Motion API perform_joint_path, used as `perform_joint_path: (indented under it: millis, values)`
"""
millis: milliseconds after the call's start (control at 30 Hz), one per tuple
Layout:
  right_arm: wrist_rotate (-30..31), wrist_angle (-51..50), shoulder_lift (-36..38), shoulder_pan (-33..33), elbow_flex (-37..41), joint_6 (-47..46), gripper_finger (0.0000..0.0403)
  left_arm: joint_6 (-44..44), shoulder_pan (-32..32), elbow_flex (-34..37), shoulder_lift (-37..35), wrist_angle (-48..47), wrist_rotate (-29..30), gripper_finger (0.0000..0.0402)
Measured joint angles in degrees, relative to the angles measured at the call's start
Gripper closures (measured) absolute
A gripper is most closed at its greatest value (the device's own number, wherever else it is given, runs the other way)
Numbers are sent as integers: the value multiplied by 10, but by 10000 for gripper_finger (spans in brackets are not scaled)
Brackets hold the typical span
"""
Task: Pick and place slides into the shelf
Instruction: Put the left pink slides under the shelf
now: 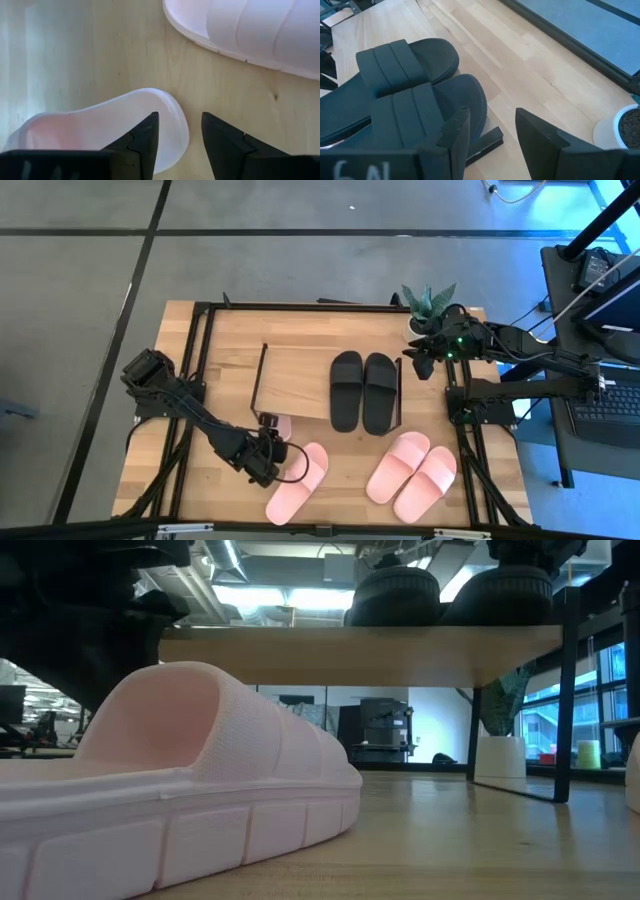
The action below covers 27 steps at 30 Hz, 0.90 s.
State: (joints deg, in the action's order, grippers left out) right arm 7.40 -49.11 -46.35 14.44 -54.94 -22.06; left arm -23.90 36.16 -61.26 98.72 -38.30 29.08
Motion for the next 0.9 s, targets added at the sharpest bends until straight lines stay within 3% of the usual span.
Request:
perform_joint_path:
  millis: [433, 733, 900]
  values:
    - [0, 0, 0, 0, 0, 0, 244, -59, 34, -17, -45, -36, 25, 262]
    - [0, 0, 0, 0, 0, 0, 243, 19, 60, -17, -120, 88, 35, 262]
    - [0, 0, 0, 0, 0, -2, 244, 23, 57, -17, -125, 90, 34, 262]
